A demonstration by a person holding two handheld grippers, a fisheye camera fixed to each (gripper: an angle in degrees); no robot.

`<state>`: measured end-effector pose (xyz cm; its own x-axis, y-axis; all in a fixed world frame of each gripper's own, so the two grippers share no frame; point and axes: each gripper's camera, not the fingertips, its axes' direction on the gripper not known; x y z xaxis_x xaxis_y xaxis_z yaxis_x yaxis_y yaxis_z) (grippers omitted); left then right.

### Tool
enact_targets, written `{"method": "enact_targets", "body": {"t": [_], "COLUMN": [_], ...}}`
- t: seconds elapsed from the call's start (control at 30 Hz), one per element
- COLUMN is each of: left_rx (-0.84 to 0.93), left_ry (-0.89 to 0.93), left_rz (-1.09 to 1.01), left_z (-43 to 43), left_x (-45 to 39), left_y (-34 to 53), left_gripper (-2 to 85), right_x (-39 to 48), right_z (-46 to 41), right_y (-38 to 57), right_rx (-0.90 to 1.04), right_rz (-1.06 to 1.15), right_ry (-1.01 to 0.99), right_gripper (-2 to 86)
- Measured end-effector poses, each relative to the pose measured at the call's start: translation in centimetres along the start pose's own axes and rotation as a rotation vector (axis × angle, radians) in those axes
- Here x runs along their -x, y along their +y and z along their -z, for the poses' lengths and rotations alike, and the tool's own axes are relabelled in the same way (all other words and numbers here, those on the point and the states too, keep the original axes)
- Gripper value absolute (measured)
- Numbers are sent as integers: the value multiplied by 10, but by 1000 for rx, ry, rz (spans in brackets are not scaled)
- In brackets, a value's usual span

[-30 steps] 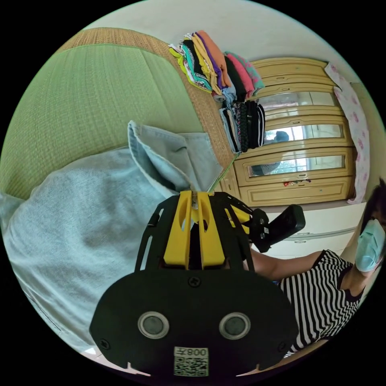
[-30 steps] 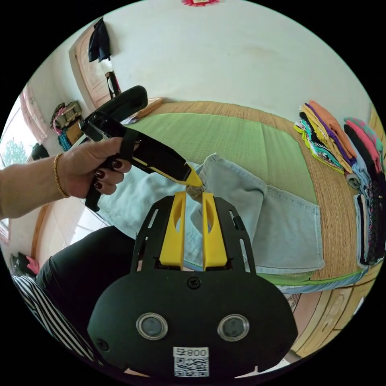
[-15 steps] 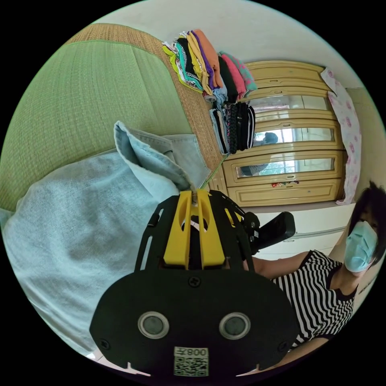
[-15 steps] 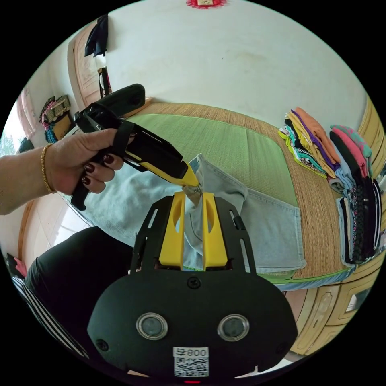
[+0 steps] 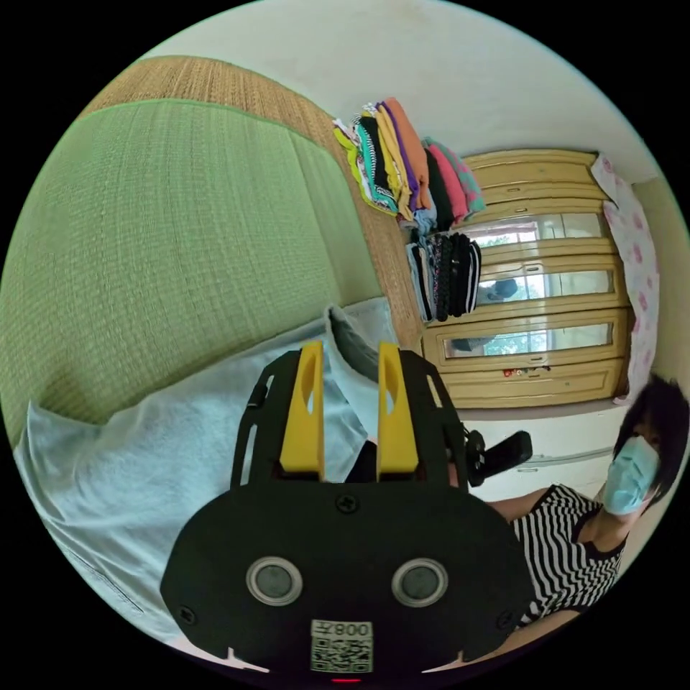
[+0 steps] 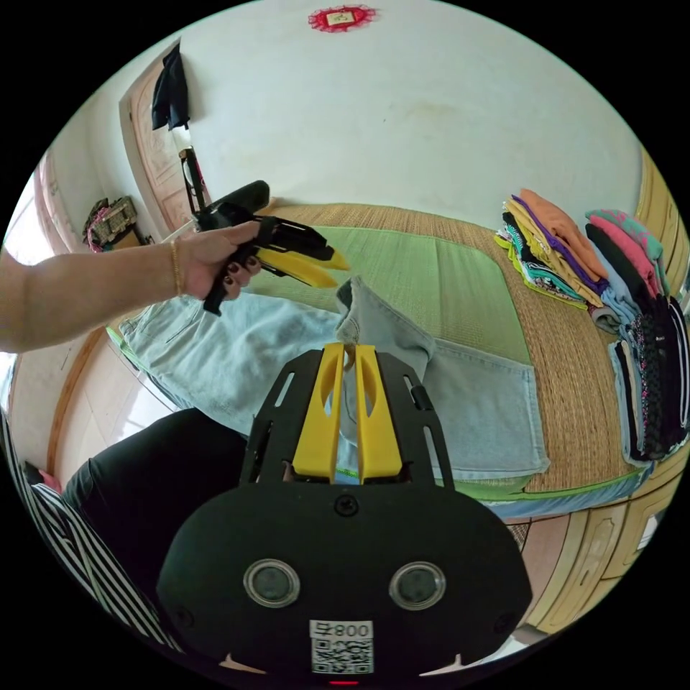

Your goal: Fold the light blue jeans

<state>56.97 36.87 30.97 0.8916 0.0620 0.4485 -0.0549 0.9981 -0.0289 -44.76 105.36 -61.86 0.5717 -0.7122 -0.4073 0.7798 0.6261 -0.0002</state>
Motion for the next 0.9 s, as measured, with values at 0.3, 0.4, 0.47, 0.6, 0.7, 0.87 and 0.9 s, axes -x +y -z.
{"method": "enact_targets", "body": {"t": [0.3, 0.4, 0.47, 0.6, 0.7, 0.87, 0.9], "left_rx": [147, 80, 17, -38, -60, -18, -8], "left_ry": [-36, 43, 125, 192, 211, 147, 132], "left_rz": [-40, -57, -105, -198, -252, -297, -294], "left_z": [-3, 20, 43, 66, 70, 46, 41], "left_x": [-50, -77, -109, -165, -209, -269, -275], "left_y": [-29, -24, -20, -19, -26, -57, -62], "left_gripper": [52, 42, 38, 34, 33, 32, 32], "right_x": [-8, -16, -29, -59, -90, -148, -153], "right_z": [-14, -5, 11, 36, 41, 6, 0], "right_y": [45, 66, 85, 116, 147, 215, 222], "right_rx": [-10, -62, -138, -255, -328, -387, -382], "right_rz": [-28, -59, -106, -194, -297, -541, -561], "right_ry": [-41, -73, -120, -193, -249, -340, -340], "right_gripper": [23, 23, 22, 22, 22, 22, 22]}}
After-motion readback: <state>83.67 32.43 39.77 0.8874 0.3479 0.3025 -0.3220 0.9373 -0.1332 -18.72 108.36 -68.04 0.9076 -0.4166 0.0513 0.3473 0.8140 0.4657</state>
